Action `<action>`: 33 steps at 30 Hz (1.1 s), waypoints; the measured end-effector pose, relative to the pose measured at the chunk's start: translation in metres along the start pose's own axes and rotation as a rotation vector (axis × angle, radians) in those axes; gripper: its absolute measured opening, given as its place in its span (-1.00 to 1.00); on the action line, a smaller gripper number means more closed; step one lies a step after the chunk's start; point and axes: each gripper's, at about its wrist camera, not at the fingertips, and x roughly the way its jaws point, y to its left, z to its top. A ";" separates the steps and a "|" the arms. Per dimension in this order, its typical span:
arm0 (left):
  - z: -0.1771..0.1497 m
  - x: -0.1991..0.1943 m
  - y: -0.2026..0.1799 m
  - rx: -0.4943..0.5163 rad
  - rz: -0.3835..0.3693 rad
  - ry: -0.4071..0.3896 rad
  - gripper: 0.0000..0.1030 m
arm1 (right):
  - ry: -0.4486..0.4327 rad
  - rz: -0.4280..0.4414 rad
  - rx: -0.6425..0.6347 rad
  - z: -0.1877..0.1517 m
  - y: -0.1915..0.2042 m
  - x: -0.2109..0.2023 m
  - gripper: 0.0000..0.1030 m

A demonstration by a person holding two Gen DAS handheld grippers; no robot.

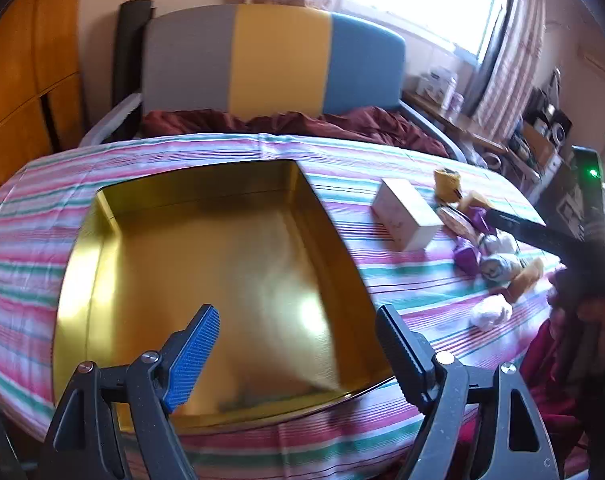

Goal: Organize objects
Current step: 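Grasp the white medicine box with the left tool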

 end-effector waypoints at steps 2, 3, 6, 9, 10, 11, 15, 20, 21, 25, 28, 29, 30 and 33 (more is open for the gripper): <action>0.007 0.007 -0.011 0.011 -0.044 0.026 0.57 | 0.003 -0.018 0.022 0.005 -0.019 0.009 1.00; 0.012 0.011 -0.018 0.013 -0.067 0.038 0.57 | 0.001 -0.018 0.045 0.006 -0.028 0.012 1.00; 0.026 0.029 -0.035 0.001 -0.139 0.086 0.57 | -0.014 -0.018 0.133 0.008 -0.058 0.017 1.00; 0.042 0.045 -0.048 -0.021 -0.170 0.088 0.57 | -0.004 -0.013 0.252 0.009 -0.083 0.019 1.00; 0.049 0.052 -0.055 -0.017 -0.160 0.078 0.57 | -0.010 -0.005 0.282 0.010 -0.089 0.018 1.00; 0.054 0.057 -0.060 -0.012 -0.148 0.074 0.57 | -0.015 -0.001 0.312 0.011 -0.096 0.016 1.00; 0.073 0.091 -0.083 0.023 -0.096 0.091 0.57 | 0.008 0.023 0.396 0.010 -0.111 0.019 1.00; 0.091 0.135 -0.109 0.047 -0.065 0.152 0.59 | 0.014 0.047 0.400 0.011 -0.111 0.020 1.00; 0.094 0.142 -0.114 0.052 -0.054 0.152 0.59 | 0.013 0.047 0.394 0.011 -0.110 0.020 1.00; 0.104 0.172 -0.131 0.080 -0.035 0.182 0.63 | 0.007 0.064 0.402 0.011 -0.111 0.019 1.00; 0.111 0.193 -0.140 0.107 0.006 0.198 0.64 | 0.013 0.076 0.399 0.012 -0.111 0.021 1.00; 0.112 0.199 -0.141 0.113 0.020 0.204 0.64 | 0.010 0.075 0.394 0.012 -0.110 0.021 1.00; 0.112 0.206 -0.141 0.118 0.034 0.214 0.64 | 0.006 0.073 0.389 0.013 -0.110 0.021 1.00; 0.108 0.217 -0.139 0.120 0.044 0.236 0.33 | 0.001 0.071 0.373 0.014 -0.110 0.022 1.00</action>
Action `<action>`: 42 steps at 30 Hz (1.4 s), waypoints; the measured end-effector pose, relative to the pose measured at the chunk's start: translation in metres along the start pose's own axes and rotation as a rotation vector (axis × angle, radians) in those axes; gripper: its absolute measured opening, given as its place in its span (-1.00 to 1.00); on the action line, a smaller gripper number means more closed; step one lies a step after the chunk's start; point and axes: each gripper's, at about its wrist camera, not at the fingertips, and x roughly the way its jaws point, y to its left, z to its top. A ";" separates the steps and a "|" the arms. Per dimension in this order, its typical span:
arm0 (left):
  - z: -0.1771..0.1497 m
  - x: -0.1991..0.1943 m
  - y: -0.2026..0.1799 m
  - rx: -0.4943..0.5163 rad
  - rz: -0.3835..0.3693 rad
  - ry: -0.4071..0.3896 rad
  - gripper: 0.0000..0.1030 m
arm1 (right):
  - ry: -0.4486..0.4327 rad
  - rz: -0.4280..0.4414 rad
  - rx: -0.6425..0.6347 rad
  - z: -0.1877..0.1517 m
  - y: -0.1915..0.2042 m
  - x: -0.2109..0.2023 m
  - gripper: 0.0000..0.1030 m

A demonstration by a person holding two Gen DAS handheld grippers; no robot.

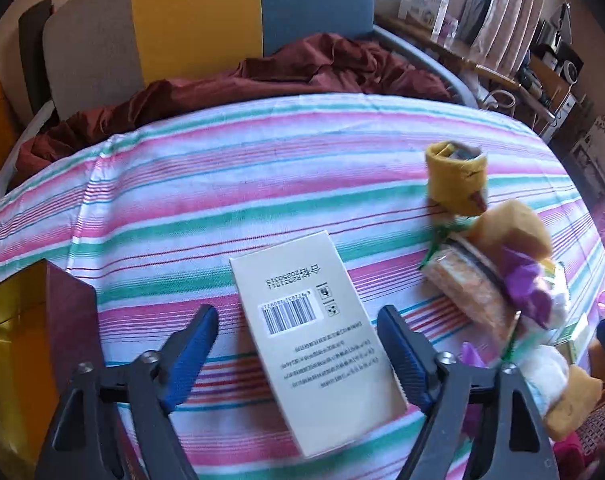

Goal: Organize objects
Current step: 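Grasp the white medicine box with the left tool, then carry white box to gold tray with left tool while right tool grasps purple packet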

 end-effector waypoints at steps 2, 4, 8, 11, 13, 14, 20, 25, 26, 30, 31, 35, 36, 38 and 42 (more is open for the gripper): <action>-0.005 0.009 0.002 0.004 0.013 0.031 -0.01 | 0.008 -0.001 -0.013 0.001 0.001 0.003 1.00; -0.014 0.013 0.003 0.014 -0.005 0.041 -0.01 | 0.019 0.003 -0.026 0.001 0.003 0.006 1.00; -0.031 -0.006 0.010 0.020 -0.029 0.004 -0.02 | 0.048 0.019 -0.095 -0.003 0.014 0.012 0.90; -0.045 -0.030 0.013 0.034 -0.039 -0.064 -0.02 | 0.100 0.040 -0.160 -0.009 0.025 0.021 0.72; -0.053 -0.044 0.015 0.033 -0.050 -0.092 -0.02 | 0.137 0.039 -0.208 -0.014 0.032 0.029 0.65; -0.057 -0.053 0.016 0.030 -0.060 -0.105 -0.02 | 0.160 0.041 -0.230 -0.018 0.035 0.034 0.61; -0.070 -0.089 0.024 0.040 -0.068 -0.198 -0.02 | 0.270 0.031 -0.351 -0.037 0.051 0.058 0.59; -0.087 -0.107 0.036 0.022 -0.078 -0.222 -0.02 | 0.318 -0.032 -0.444 -0.050 0.061 0.078 0.57; -0.089 -0.110 0.039 0.014 -0.078 -0.224 -0.02 | 0.314 -0.045 -0.458 -0.051 0.062 0.080 0.49; -0.105 -0.124 0.055 -0.013 -0.078 -0.238 -0.02 | 0.326 -0.078 -0.479 -0.054 0.061 0.089 0.08; -0.108 -0.127 0.059 -0.019 -0.078 -0.241 -0.02 | 0.323 -0.082 -0.485 -0.054 0.063 0.089 0.06; -0.118 -0.137 0.086 -0.061 -0.068 -0.240 -0.02 | 0.311 -0.116 -0.495 -0.052 0.063 0.091 -0.35; -0.122 -0.140 0.098 -0.084 -0.057 -0.240 -0.02 | 0.312 -0.121 -0.493 -0.052 0.063 0.093 -0.33; -0.126 -0.143 0.117 -0.117 -0.033 -0.240 -0.02 | 0.315 -0.123 -0.496 -0.053 0.064 0.095 -0.27; -0.136 -0.145 0.162 -0.184 0.040 -0.239 -0.02 | 0.316 -0.129 -0.495 -0.053 0.065 0.098 -0.26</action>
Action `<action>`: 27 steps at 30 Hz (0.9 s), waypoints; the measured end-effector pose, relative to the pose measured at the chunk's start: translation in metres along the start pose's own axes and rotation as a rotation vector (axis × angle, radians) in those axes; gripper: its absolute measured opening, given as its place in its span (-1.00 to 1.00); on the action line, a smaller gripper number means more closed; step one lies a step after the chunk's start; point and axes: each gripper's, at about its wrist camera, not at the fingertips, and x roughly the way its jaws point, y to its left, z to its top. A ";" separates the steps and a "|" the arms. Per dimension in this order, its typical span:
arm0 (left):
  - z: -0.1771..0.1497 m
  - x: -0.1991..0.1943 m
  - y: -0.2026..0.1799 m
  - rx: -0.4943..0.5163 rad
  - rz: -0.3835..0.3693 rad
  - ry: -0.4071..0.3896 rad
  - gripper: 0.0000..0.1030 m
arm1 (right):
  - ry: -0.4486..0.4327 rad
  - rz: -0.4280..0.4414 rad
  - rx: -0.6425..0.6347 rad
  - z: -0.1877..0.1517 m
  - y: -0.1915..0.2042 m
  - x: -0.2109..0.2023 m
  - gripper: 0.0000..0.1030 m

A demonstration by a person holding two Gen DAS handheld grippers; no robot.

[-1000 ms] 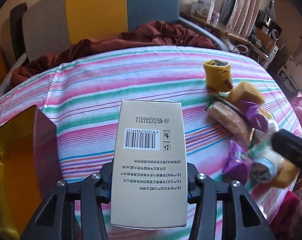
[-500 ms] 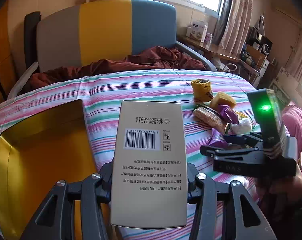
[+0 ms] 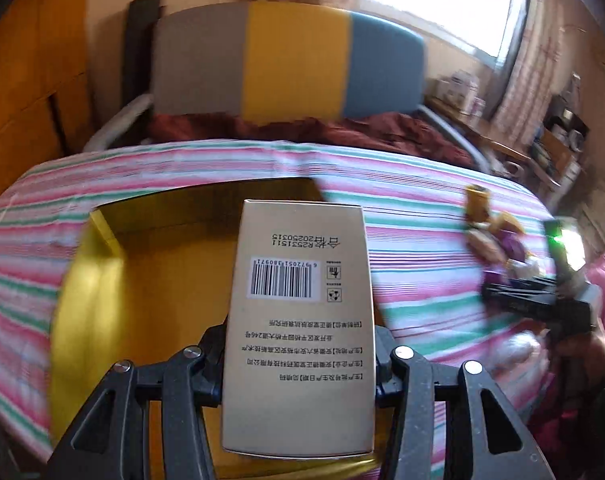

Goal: Organize objects
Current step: 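Carry white box to gold tray with left tool while right tool grasps purple packet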

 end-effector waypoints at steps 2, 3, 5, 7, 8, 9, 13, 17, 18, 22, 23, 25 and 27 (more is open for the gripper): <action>-0.002 0.000 0.021 -0.031 0.033 0.002 -0.02 | 0.000 0.011 0.007 0.001 -0.002 0.000 -0.26; -0.004 0.000 0.032 -0.049 0.051 0.003 -0.02 | -0.003 0.017 0.013 0.000 -0.006 -0.001 -0.26; -0.006 0.000 0.045 -0.078 0.064 0.003 -0.02 | -0.007 0.032 0.021 0.002 -0.008 -0.001 -0.22; -0.011 0.000 0.054 -0.092 0.074 0.002 -0.02 | -0.015 0.054 0.037 0.004 -0.011 -0.003 -0.09; -0.013 0.001 0.058 -0.101 0.073 0.005 -0.02 | -0.019 0.062 0.042 0.005 -0.012 -0.003 -0.04; -0.018 0.000 0.060 -0.105 0.072 0.005 -0.02 | -0.021 0.068 0.046 0.006 -0.013 -0.004 -0.01; -0.025 0.004 0.063 -0.106 0.068 0.020 -0.02 | -0.024 0.053 0.036 0.005 -0.008 -0.004 0.06; -0.027 0.008 0.068 -0.113 0.064 0.027 -0.02 | -0.013 -0.003 0.005 0.000 -0.002 0.002 -0.32; -0.027 0.011 0.073 -0.122 0.061 0.032 -0.02 | -0.017 -0.006 0.002 0.000 -0.002 0.001 -0.32; -0.015 0.021 0.092 -0.143 0.068 0.049 -0.02 | -0.020 -0.015 -0.008 0.001 0.004 0.001 -0.33; -0.010 0.025 0.098 -0.148 0.065 0.057 -0.02 | -0.021 -0.013 -0.015 0.001 0.006 0.001 -0.33; -0.001 0.034 0.107 -0.148 0.071 0.070 -0.02 | -0.024 -0.017 -0.033 0.001 0.011 0.001 -0.33; 0.010 0.045 0.115 -0.144 0.083 0.086 -0.02 | -0.027 -0.015 -0.046 -0.001 0.012 -0.002 -0.33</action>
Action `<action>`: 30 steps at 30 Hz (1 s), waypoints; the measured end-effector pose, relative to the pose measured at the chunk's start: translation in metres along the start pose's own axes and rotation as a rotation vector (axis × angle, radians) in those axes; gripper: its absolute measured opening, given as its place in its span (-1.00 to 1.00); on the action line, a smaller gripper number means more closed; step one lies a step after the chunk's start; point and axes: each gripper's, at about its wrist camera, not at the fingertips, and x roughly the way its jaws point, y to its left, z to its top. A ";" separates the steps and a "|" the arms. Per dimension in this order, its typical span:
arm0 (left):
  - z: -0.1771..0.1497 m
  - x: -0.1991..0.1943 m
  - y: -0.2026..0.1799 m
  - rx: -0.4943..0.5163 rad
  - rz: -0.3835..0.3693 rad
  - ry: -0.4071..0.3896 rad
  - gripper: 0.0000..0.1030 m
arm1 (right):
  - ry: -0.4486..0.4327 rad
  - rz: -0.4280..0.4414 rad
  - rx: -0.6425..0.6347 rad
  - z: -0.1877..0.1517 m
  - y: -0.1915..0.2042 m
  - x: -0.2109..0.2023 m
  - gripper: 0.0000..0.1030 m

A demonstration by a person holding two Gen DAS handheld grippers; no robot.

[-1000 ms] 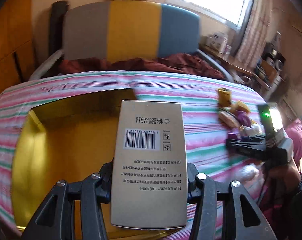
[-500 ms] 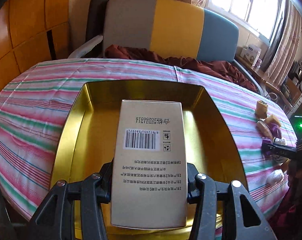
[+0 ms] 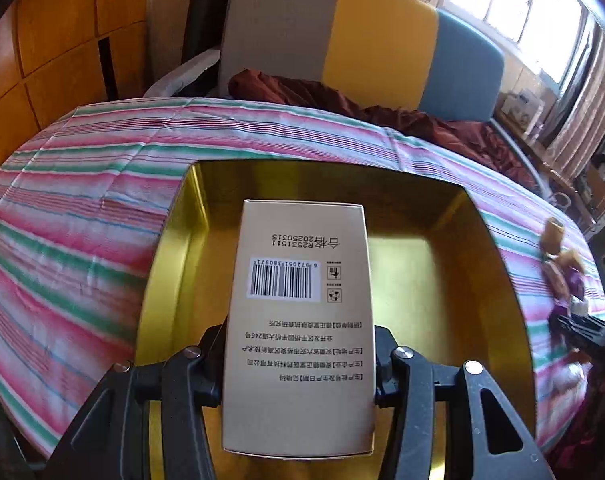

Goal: Organize objects
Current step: 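Carry white box to gold tray with left tool while right tool grasps purple packet, then release box in tray with left tool while right tool drops purple packet there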

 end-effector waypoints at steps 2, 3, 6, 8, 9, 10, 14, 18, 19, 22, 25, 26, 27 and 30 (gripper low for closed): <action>0.010 0.008 0.003 0.009 0.011 -0.003 -0.02 | -0.003 -0.002 -0.009 -0.001 0.001 -0.001 -0.33; 0.016 0.014 0.005 0.011 0.028 -0.009 -0.02 | -0.005 -0.002 -0.013 -0.001 0.002 -0.001 -0.33; 0.033 0.033 0.008 0.024 0.074 -0.003 -0.01 | -0.009 -0.003 -0.025 -0.002 0.005 0.000 -0.33; 0.041 0.044 0.010 0.032 0.104 0.000 -0.01 | -0.010 0.000 -0.028 -0.002 0.005 -0.001 -0.33; 0.046 0.049 0.013 0.027 0.114 0.001 0.00 | -0.011 0.001 -0.029 -0.002 0.005 0.000 -0.33; 0.048 0.051 0.014 0.020 0.125 0.005 0.00 | -0.011 0.002 -0.029 -0.002 0.005 0.000 -0.33; 0.053 0.054 0.017 0.018 0.131 -0.003 0.27 | -0.012 0.003 -0.034 0.000 0.005 0.001 -0.33; 0.049 0.046 0.020 0.010 0.147 -0.018 0.27 | -0.013 0.001 -0.037 0.000 0.006 0.001 -0.33; 0.046 0.041 0.020 0.014 0.149 -0.023 0.27 | -0.013 0.000 -0.037 0.000 0.007 0.001 -0.33; 0.033 0.024 0.017 0.016 0.173 -0.051 0.27 | -0.014 -0.001 -0.037 0.000 0.007 0.001 -0.33; 0.015 -0.001 0.013 0.006 0.164 -0.090 0.27 | -0.016 -0.011 -0.040 -0.001 0.008 0.001 -0.33; 0.010 -0.008 0.011 0.007 0.163 -0.099 0.27 | -0.017 -0.012 -0.041 -0.001 0.009 0.001 -0.33; 0.002 -0.019 0.008 0.010 0.163 -0.112 0.27 | -0.018 -0.013 -0.041 -0.001 0.010 0.000 -0.33; -0.013 -0.039 0.002 0.008 0.140 -0.137 0.27 | -0.023 -0.001 -0.043 -0.001 0.012 -0.003 -0.33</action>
